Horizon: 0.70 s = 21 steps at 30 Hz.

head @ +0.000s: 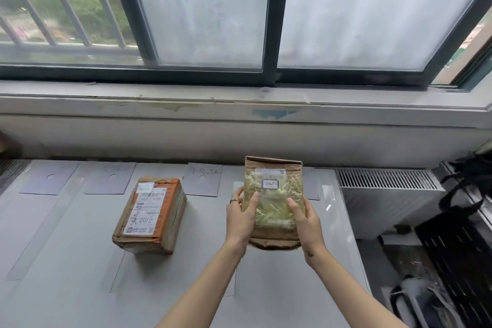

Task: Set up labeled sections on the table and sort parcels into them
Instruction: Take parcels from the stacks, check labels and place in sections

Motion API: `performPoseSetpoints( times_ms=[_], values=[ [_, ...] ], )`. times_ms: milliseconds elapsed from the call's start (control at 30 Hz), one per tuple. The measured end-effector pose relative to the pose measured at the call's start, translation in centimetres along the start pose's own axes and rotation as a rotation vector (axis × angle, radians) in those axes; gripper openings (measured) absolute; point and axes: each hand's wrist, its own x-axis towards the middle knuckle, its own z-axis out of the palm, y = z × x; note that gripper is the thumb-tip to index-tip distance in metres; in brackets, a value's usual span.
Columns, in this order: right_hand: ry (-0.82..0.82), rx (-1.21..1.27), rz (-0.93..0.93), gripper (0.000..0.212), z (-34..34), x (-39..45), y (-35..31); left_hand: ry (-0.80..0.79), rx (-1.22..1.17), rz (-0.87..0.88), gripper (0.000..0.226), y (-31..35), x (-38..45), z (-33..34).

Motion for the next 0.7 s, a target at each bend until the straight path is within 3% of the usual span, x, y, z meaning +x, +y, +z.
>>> performPoseSetpoints(
  times_ms=[100,300,433,700],
  values=[
    [0.005,-0.015,0.042,0.041,-1.1,0.5,1.3,0.038,0.079,-0.012,0.062,-2.0,0.5,1.2],
    [0.010,-0.054,0.133,0.061,-1.9,2.5,4.4,0.060,0.140,-0.034,0.048,-4.7,1.7,2.2],
    [0.012,-0.068,0.179,0.088,-1.5,3.6,6.3,0.067,0.187,-0.024,0.051,-5.8,2.2,2.2],
    [-0.022,-0.093,0.197,0.099,-0.8,5.4,8.3,0.099,0.269,0.001,0.049,-7.5,3.4,1.7]
  ],
)
